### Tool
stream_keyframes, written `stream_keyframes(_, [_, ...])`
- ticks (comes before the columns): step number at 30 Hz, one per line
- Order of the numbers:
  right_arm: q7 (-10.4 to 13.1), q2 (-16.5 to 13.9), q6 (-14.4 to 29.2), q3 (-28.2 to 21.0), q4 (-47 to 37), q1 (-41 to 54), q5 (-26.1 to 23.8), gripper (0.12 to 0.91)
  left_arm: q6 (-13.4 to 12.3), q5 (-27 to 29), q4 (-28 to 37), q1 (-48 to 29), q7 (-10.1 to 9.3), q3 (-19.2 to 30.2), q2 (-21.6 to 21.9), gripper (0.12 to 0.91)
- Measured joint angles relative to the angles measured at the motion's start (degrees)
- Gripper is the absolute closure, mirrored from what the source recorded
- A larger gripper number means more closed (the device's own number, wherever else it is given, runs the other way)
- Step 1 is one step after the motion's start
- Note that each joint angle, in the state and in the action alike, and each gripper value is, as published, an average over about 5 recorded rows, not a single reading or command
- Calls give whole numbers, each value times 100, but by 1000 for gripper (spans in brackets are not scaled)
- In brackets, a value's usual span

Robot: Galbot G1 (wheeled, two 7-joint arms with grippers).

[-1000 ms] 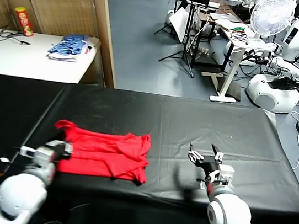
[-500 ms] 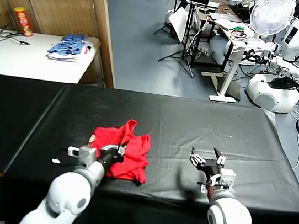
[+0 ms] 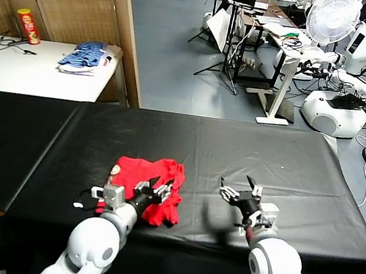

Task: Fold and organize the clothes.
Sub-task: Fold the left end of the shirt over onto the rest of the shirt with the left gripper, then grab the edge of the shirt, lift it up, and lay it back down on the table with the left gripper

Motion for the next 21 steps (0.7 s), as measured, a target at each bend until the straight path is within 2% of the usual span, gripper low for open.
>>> stream_keyframes(2, [-32,-16,0,-234,-75,146,9,227,-102,20,-69,20,44,-91,9,285])
stream_keyframes(4, [-37,-5,1,-504,-183,326,-17,227,-245,160,-93,78,120,-230,86,246])
stream_keyframes(7, [-25,60,4,-943,-391,616,-106,227,-408,393,-50,227,227,-500,288,234])
stream_keyframes(11, [-15,168,-16,-1470,-703,955,-357,227,-477,512,55,477,273,-901,482,232])
stream_keyframes(15, [3,221,10,-1810,-1020,1095,-1007,227,-562,580,168,658,296,-1226,504,232])
stream_keyframes(19, [100,276,86,-1922,-1346,1076,-1976,227,-621,523,283,696,306,-1407,468,232])
stream_keyframes(21, [180,315,152,-1939,-1473,1041,-2260,227,-660,453,342,681,309,-1466,441,232])
